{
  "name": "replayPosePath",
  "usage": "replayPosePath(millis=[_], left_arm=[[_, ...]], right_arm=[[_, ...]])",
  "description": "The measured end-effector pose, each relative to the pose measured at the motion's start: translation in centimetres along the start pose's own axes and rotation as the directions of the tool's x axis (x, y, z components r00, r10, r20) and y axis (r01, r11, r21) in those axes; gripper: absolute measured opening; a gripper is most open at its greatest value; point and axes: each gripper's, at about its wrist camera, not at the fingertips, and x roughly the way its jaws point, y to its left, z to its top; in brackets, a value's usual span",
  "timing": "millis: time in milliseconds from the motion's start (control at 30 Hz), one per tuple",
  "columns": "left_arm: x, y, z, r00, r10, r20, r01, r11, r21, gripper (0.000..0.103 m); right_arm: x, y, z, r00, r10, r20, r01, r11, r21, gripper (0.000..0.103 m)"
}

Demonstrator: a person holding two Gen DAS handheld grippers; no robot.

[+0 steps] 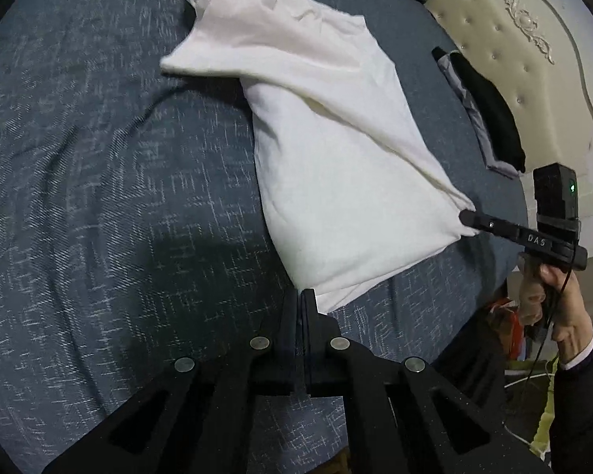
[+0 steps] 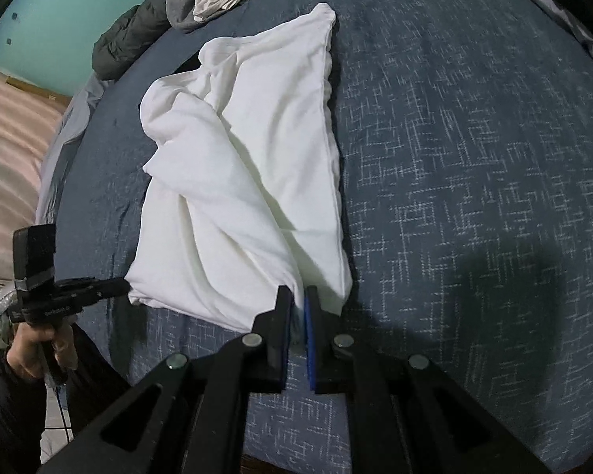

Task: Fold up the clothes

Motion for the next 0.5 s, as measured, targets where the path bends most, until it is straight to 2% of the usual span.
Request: replayPosePath(millis=[233,367,433,500], left_arm=[[-2.0,1.2,0.3,0.998,0.011,0.057,-0.011,1.0,-0.003,0.003],[-3.2,2.7,0.9,0.993,0.021,0.114,-0.016,0.999,-0.042,0.01],[-3.7,3.6,1.3,0.989,0.033,0.146,-0.024,0.998,-0.066,0.014],[-4.2,4.6,1.8,0.983,0.047,0.177,-0.031,0.995,-0.09,0.014]], right_arm=[[0.3,-0.2,-0.1,0.998,-0.049,-0.036,0.049,0.999,-0.01,0.009],[-1.9,0.9,0.8,0.992,-0.117,0.042,0.119,0.992,-0.041,0.016],[-2.1,2.6,1.8,0.992,-0.103,0.072,0.109,0.991,-0.082,0.024],[-1.8,4.5,2.7,0.992,-0.086,0.092,0.097,0.987,-0.13,0.026]])
